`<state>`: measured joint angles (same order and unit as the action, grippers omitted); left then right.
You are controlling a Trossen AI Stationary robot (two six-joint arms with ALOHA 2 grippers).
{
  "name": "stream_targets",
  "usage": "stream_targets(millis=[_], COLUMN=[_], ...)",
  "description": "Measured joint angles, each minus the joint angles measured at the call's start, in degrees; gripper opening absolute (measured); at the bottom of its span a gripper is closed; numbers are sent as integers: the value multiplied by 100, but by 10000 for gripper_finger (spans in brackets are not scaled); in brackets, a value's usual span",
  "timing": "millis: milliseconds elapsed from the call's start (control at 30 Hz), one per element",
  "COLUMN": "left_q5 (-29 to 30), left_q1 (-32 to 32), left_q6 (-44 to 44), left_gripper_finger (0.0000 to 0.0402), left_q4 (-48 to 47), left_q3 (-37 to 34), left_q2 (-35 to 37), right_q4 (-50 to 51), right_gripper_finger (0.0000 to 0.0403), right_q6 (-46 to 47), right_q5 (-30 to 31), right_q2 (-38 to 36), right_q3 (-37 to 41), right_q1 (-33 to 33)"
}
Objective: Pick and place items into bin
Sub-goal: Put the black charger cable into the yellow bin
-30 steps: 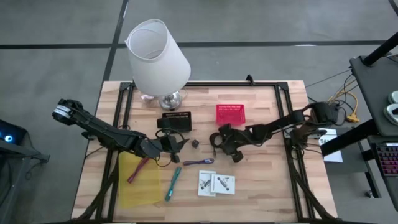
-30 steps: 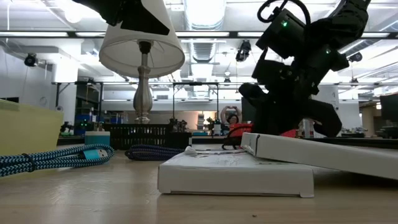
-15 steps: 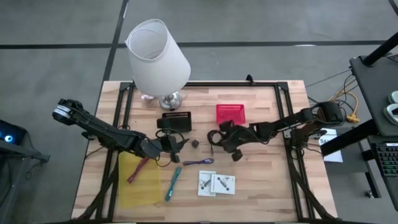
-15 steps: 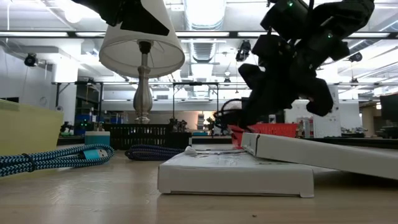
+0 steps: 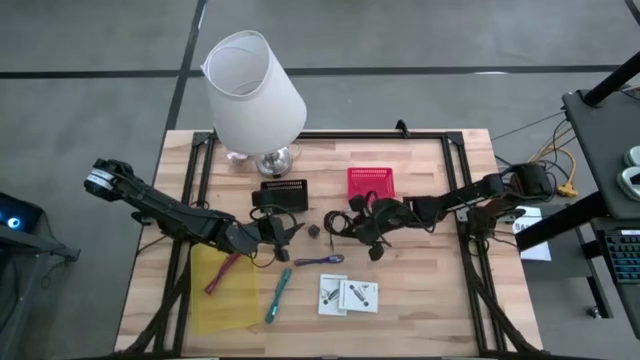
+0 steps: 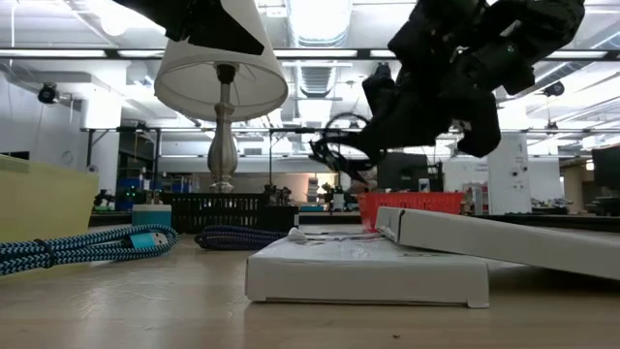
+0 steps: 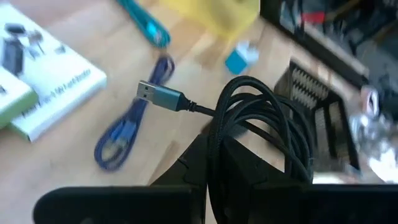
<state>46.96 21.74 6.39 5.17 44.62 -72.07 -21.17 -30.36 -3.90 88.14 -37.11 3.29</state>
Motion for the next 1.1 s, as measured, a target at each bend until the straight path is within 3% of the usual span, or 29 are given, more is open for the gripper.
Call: stream_targets(millis=[300,467,667,800,1100], left_q5=[0,2,1,6,2], left_q1=[1,-2,-2,-2,-81], left_q6=[-4,0,113,713,809], left_gripper_finger=[180,180,180,180,180], left_q4=[47,257,1331,2130,2461], left_q3=[-4,-210,-627,-840,-964], left_q2=[0,-99,-237,-192,-225], right_q4=[-1501,-1568,-1688,-1799,-2033], right_gripper_finger=[20,20,20,20,20], right_q6=[-723,-817,-484,-338,-412], right_q5=[-376,-370,-381,-383,-385], right_q2=[40,-222,-614,-627,-627], right_q3=[372,399,440,604,654], right_q1=[0,-30,-68,-75,-73])
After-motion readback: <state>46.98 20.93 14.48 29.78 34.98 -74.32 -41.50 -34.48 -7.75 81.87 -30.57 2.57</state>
